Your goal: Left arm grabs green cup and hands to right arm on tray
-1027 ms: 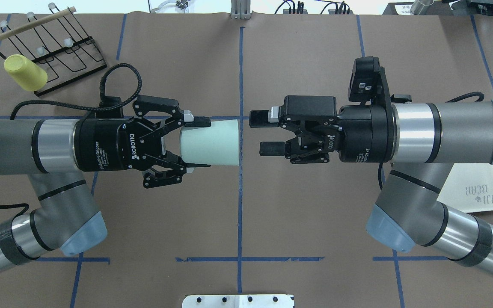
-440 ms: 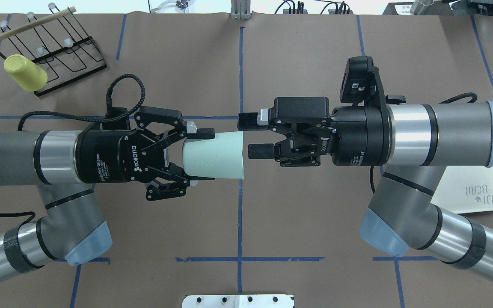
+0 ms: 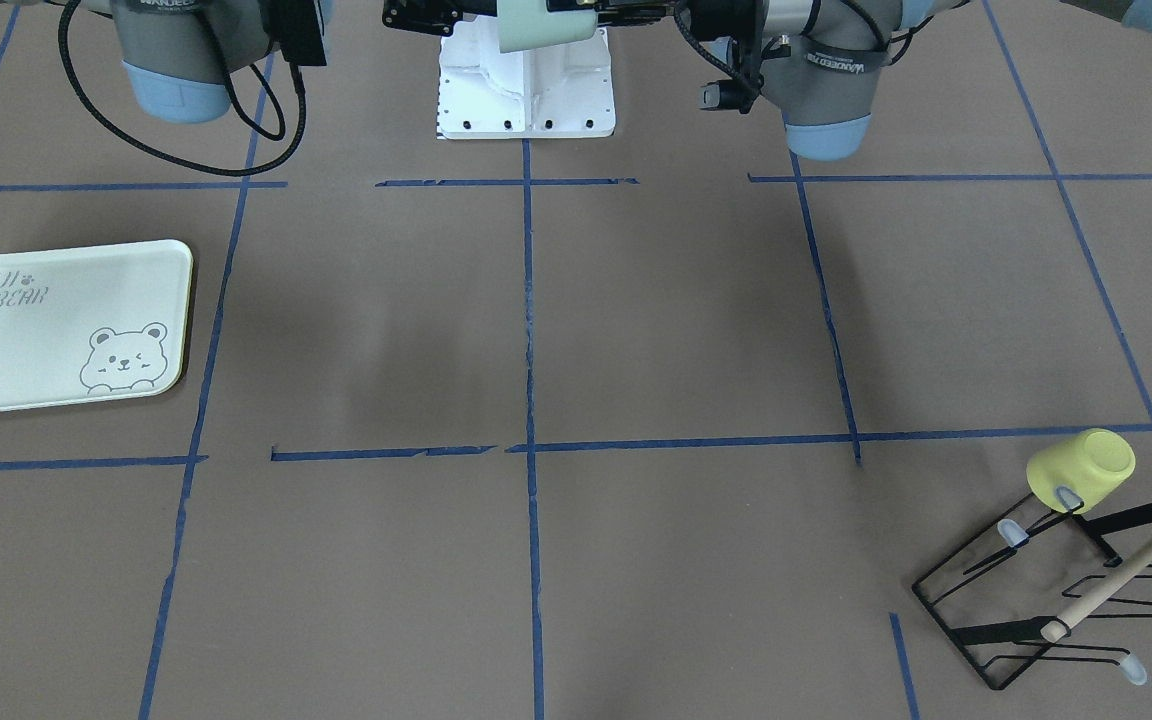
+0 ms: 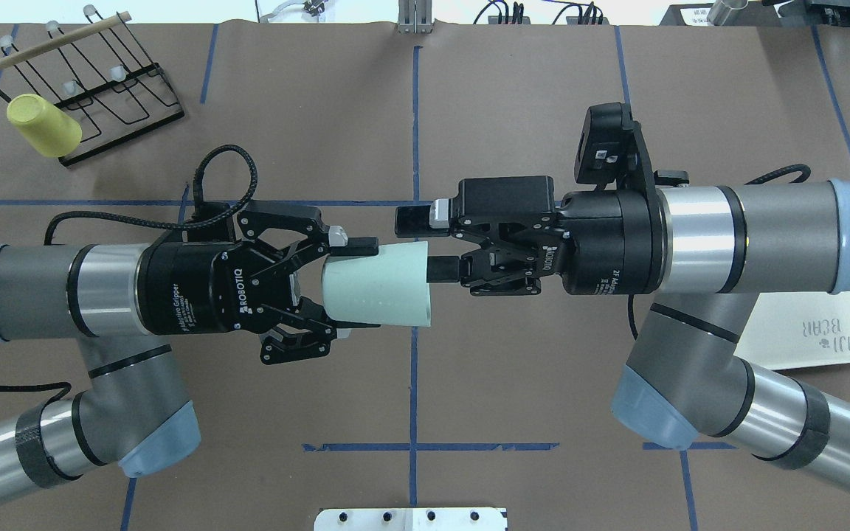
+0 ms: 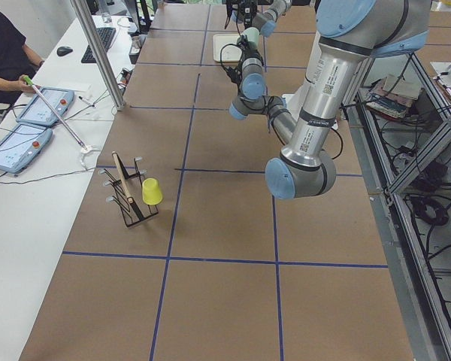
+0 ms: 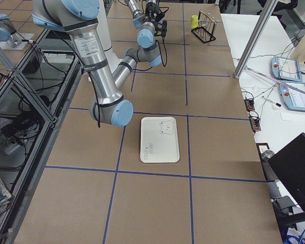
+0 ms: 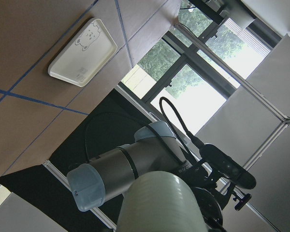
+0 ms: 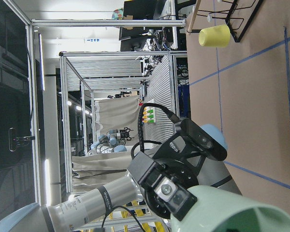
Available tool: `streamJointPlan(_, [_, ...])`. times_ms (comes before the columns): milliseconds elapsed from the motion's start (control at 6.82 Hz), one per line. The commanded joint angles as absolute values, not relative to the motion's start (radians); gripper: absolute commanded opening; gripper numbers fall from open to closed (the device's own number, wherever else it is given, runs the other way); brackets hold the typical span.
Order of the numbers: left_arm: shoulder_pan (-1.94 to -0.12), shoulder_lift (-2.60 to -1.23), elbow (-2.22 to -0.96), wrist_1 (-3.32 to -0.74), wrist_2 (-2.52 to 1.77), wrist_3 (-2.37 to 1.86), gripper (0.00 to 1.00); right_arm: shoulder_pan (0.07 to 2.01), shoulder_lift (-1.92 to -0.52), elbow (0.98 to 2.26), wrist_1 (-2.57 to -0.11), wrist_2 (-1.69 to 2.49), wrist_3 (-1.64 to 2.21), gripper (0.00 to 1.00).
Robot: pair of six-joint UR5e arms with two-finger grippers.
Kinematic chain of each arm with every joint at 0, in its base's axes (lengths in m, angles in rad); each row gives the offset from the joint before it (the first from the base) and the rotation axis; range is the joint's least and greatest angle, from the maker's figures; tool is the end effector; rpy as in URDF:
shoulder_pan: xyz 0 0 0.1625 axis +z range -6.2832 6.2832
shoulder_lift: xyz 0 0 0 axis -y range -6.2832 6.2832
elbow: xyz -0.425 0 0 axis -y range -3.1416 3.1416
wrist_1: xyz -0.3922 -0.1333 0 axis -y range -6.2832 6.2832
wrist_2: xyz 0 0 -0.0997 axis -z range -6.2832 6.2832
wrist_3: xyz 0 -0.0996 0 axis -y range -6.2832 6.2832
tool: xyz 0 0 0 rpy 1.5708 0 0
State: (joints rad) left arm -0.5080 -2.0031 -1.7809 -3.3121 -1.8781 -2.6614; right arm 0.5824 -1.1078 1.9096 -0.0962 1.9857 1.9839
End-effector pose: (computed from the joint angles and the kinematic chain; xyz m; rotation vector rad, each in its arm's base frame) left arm 0.3735 -0.3260 0.1759 -0.8208 2.2286 -0.4207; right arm -0.3390 -0.3348 0.1259 -0.0270 -2.2071 0.0781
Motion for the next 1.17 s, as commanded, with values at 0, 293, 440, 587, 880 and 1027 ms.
streamJointPlan(0, [-0.503, -2.005, -1.781, -3.316, -1.875, -2.661, 0.05, 0.575, -1.101, 1.908, -0.077, 1.985, 1.982, 0.66])
streamJointPlan(293, [-0.503, -2.013, -1.781, -3.316, -1.870, -2.661, 0.06, 0.569, -1.100, 1.905, -0.077, 1.983, 1.977, 0.49])
streamJointPlan(440, [-0.503, -2.013, -1.781, -3.316, -1.861, -2.661, 0.07, 0.569, -1.100, 1.905, -0.077, 1.982, 1.977, 0.38])
streamJointPlan(587, [-0.503, -2.013, -1.786, -3.318, -1.861, -2.661, 0.08, 0.569, -1.100, 1.904, -0.075, 1.982, 1.976, 0.31])
streamJointPlan(880, [-0.503, -2.011, -1.790, -3.318, -1.861, -2.661, 0.17, 0.568, -1.100, 1.901, -0.061, 1.980, 1.977, 0.11])
streamJointPlan(1027, [-0.503, -2.011, -1.793, -3.320, -1.858, -2.678, 0.44, 0.560, -1.101, 1.901, -0.055, 1.965, 1.977, 0.03])
